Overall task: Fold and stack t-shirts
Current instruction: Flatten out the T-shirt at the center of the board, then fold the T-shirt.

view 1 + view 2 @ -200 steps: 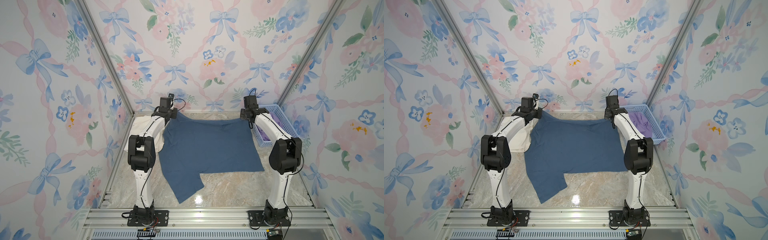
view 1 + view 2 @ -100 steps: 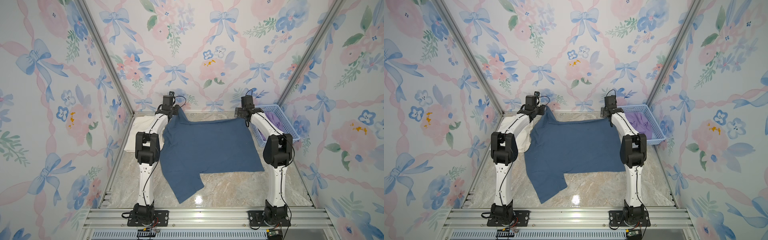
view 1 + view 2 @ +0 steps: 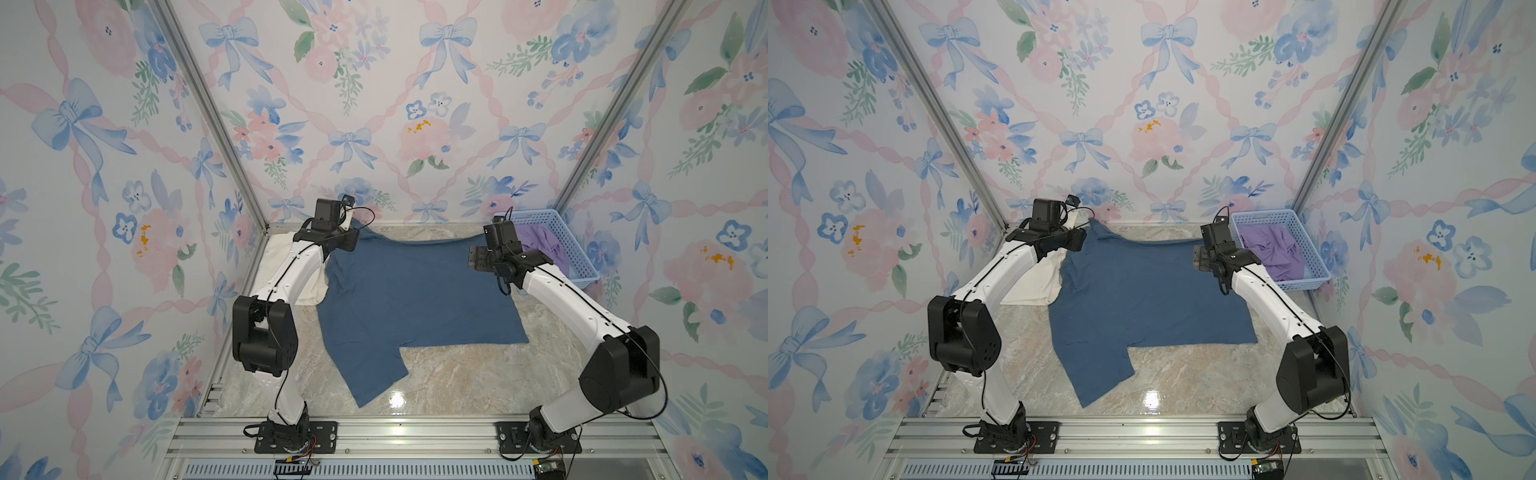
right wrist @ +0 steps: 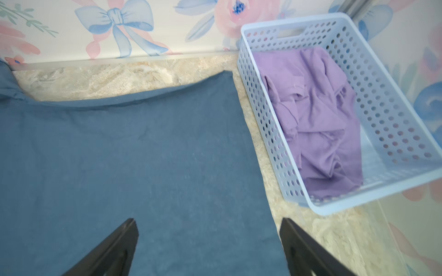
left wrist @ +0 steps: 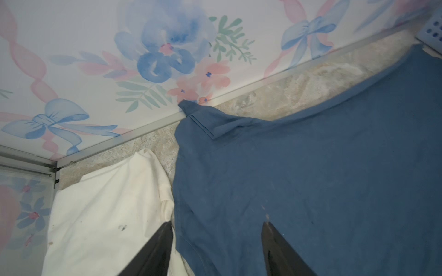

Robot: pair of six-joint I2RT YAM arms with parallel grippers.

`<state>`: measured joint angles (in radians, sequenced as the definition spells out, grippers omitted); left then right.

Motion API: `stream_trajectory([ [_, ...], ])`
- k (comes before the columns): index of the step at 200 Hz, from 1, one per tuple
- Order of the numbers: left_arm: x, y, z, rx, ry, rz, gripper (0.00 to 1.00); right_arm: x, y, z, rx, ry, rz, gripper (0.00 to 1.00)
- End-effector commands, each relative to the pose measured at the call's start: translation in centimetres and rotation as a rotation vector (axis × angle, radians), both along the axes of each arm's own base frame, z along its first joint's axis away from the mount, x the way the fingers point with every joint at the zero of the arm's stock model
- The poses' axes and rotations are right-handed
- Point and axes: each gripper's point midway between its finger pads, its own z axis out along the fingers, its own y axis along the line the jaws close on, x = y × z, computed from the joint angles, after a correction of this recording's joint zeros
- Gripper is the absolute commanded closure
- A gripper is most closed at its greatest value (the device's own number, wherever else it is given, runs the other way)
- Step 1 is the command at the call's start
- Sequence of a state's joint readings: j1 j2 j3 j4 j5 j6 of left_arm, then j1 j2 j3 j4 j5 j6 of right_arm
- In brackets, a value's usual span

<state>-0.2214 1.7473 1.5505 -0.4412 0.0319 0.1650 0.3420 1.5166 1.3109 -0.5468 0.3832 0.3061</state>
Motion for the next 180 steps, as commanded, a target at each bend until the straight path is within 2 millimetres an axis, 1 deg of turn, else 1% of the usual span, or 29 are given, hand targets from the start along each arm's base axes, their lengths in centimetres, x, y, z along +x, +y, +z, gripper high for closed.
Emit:
stream_trajectory([
  [1,-10.1,-1.2,-7.3,0.129,0.338,-0.231,0.36,-4.9,-1.1,-2.7,0.015,0.123,-0.027,0.05],
  [6,-11.9,-1.1,-8.0,0.161,0.365,-0.258,0.37,-5.8,-1.2,-2.8,0.018,0.135,-0.025,0.05],
  [24,-17.3,-1.0,-9.6,0.279,0.421,-0.360,0.37,-8.7,-1.5,-3.3,0.013,0.169,-0.014,0.07],
  [36,-20.0,-0.8,-9.7,0.354,0.413,-0.411,0.36,-10.3,-1.9,-3.2,0.013,0.181,-0.011,0.08],
  [48,-22.7,-1.1,-9.7,0.404,0.422,-0.495,0.35,-11.6,-2.4,-3.1,0.004,0.181,-0.015,0.10],
  [62,-26.5,-1.5,-10.5,0.450,0.483,-0.617,0.34,-13.0,-3.1,-3.3,-0.001,0.196,-0.022,0.14],
  [71,-28.1,-1.8,-11.0,0.477,0.501,-0.653,0.34,-13.7,-3.5,-3.8,-0.001,0.210,-0.029,0.16],
  [83,-29.7,-2.5,-11.8,0.501,0.514,-0.703,0.34,-14.4,-3.7,-4.6,-0.007,0.229,-0.030,0.17],
  [88,-30.3,-2.8,-12.2,0.488,0.531,-0.694,0.34,-14.6,-3.8,-4.9,-0.011,0.236,-0.033,0.17],
  [102,-31.7,-3.6,-13.2,0.479,0.575,-0.721,0.34,-15.1,-4.2,-6.1,-0.016,0.264,-0.044,0.18],
  [116,-33.0,-4.2,-14.2,0.488,0.616,-0.750,0.35,-15.3,-4.3,-6.6,-0.018,0.272,-0.047,0.18],
  [129,-34.2,-4.7,-15.0,0.511,0.643,-0.785,0.35,-15.4,-4.4,-6.6,-0.015,0.273,-0.051,0.18],
  [141,-35.0,-4.6,-15.8,0.556,0.663,-0.808,0.35,-15.4,-4.5,-6.5,-0.017,0.272,-0.052,0.19],
  [158,-35.9,-4.2,-16.9,0.618,0.697,-0.830,0.35,-15.3,-4.9,-6.3,-0.015,0.275,-0.059,0.19],
  [180,-36.7,-3.9,-17.9,0.651,0.745,-0.849,0.36,-15.2,-5.0,-6.0,0.002,0.264,-0.068,0.19],
])
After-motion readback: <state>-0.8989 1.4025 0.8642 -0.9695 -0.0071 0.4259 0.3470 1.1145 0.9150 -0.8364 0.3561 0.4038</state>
